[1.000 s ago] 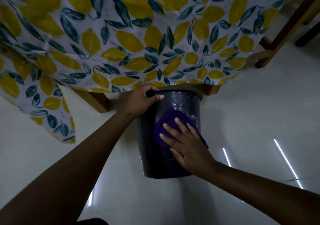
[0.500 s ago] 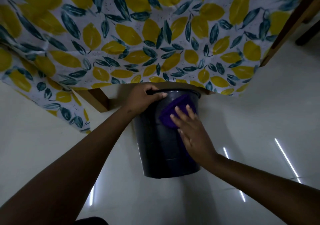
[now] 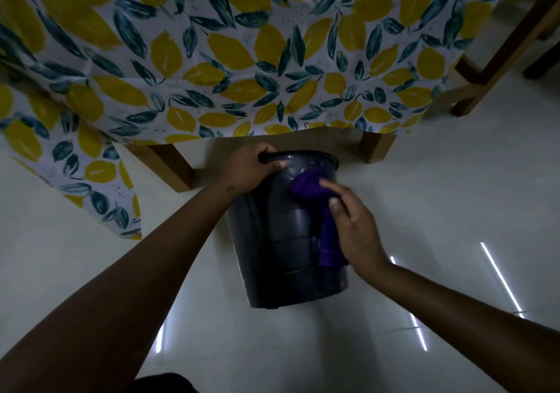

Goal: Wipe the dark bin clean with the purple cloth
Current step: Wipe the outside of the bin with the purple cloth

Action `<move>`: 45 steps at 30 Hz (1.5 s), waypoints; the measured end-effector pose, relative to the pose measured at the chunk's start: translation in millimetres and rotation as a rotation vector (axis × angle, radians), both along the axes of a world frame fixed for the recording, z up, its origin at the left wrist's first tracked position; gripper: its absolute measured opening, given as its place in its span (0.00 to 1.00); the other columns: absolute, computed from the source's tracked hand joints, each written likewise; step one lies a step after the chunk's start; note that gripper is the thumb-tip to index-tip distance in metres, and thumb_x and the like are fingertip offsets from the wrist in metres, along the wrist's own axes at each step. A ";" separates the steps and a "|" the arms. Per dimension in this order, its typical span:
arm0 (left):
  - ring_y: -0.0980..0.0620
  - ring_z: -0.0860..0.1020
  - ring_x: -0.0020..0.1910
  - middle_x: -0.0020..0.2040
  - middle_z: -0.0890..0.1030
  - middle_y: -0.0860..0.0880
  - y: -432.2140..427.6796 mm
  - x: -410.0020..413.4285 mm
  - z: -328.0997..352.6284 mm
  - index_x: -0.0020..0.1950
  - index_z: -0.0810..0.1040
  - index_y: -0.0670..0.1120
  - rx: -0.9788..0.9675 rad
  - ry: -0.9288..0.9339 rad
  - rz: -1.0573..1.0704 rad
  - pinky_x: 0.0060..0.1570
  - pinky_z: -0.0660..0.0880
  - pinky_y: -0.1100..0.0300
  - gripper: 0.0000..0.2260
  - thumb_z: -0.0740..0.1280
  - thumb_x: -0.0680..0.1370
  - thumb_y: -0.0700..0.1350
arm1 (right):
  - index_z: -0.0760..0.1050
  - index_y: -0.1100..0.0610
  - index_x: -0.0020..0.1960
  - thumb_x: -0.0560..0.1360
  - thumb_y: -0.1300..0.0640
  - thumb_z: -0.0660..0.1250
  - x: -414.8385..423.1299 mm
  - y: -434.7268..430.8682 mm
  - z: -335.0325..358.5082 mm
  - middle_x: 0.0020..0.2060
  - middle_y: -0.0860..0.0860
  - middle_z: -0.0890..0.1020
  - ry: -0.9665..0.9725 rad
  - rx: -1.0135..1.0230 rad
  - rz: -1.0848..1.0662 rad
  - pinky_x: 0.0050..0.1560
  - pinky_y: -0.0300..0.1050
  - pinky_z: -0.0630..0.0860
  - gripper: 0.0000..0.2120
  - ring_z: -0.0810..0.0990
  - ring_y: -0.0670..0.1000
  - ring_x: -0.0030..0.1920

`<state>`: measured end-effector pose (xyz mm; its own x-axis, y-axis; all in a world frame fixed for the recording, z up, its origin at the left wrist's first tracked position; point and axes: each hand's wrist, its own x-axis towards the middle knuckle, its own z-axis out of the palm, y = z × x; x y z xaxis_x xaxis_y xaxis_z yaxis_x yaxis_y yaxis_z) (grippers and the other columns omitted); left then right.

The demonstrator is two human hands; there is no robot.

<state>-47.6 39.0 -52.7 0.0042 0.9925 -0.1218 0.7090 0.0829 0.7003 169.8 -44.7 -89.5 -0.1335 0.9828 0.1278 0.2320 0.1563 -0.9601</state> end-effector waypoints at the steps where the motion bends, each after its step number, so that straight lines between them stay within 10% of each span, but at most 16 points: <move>1: 0.49 0.79 0.47 0.47 0.81 0.49 0.6 -1.3 1.1 0.50 0.79 0.47 -0.011 0.019 -0.011 0.50 0.76 0.51 0.12 0.72 0.73 0.53 | 0.74 0.50 0.65 0.82 0.62 0.57 1.2 5.1 7.1 0.61 0.44 0.78 0.062 -0.042 -0.066 0.61 0.36 0.70 0.16 0.75 0.41 0.61; 9: 0.56 0.76 0.53 0.53 0.79 0.53 2.5 3.4 4.4 0.57 0.81 0.48 -0.002 0.021 -0.048 0.52 0.72 0.61 0.16 0.73 0.72 0.53 | 0.72 0.52 0.68 0.81 0.62 0.57 5.5 7.2 7.0 0.65 0.46 0.76 -0.035 0.058 -0.043 0.64 0.38 0.69 0.17 0.72 0.41 0.65; 14: 0.51 0.82 0.46 0.45 0.84 0.48 2.2 0.3 2.4 0.45 0.83 0.47 -0.067 -0.150 -0.005 0.51 0.78 0.49 0.11 0.75 0.70 0.53 | 0.61 0.50 0.75 0.81 0.52 0.56 3.7 -0.2 -33.2 0.76 0.46 0.59 -0.582 0.366 0.320 0.75 0.52 0.54 0.23 0.51 0.50 0.77; 20: 0.54 0.79 0.41 0.40 0.82 0.49 -2.5 1.4 1.1 0.44 0.82 0.46 -0.102 -0.277 0.054 0.44 0.76 0.57 0.09 0.75 0.71 0.50 | 0.63 0.50 0.74 0.80 0.58 0.56 1.4 -1.1 -30.9 0.76 0.46 0.59 -0.307 0.158 0.108 0.75 0.50 0.56 0.23 0.49 0.49 0.78; 25: 0.54 0.78 0.41 0.38 0.81 0.50 -1.5 -3.6 -4.6 0.41 0.81 0.48 -0.073 -0.288 0.084 0.45 0.75 0.55 0.07 0.75 0.71 0.50 | 0.61 0.47 0.74 0.74 0.60 0.67 -11.7 -38.8 -42.3 0.76 0.45 0.59 -0.777 0.567 0.432 0.72 0.56 0.57 0.31 0.50 0.52 0.77; 33: 0.56 0.79 0.40 0.39 0.81 0.54 -1.8 -1.6 -5.4 0.40 0.80 0.54 -0.040 -0.184 0.070 0.47 0.77 0.54 0.08 0.74 0.70 0.57 | 0.61 0.49 0.75 0.81 0.55 0.54 -2.5 4.5 -32.1 0.76 0.45 0.58 -0.402 0.186 0.124 0.74 0.46 0.56 0.23 0.51 0.49 0.77; 40: 0.53 0.81 0.46 0.43 0.83 0.54 -3.1 -8.0 -7.6 0.42 0.80 0.56 -0.032 -0.144 0.078 0.52 0.79 0.46 0.13 0.70 0.67 0.63 | 0.63 0.45 0.74 0.76 0.55 0.67 -5.4 -51.0 -45.3 0.76 0.44 0.61 -0.851 0.625 0.602 0.73 0.55 0.57 0.29 0.49 0.51 0.78; 45: 0.54 0.81 0.45 0.41 0.82 0.55 -1.6 -10.2 -7.3 0.42 0.80 0.56 -0.022 -0.144 0.059 0.53 0.78 0.47 0.10 0.70 0.69 0.61 | 0.58 0.48 0.76 0.79 0.56 0.58 -6.3 -21.1 -38.1 0.77 0.47 0.57 -0.677 0.415 0.386 0.71 0.61 0.62 0.26 0.51 0.53 0.78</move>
<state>-57.8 37.4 -60.0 -0.0348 0.9887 -0.1457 0.5951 0.1377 0.7918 163.5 -65.9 -127.5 -0.6226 0.7456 0.2377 0.5897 0.6467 -0.4838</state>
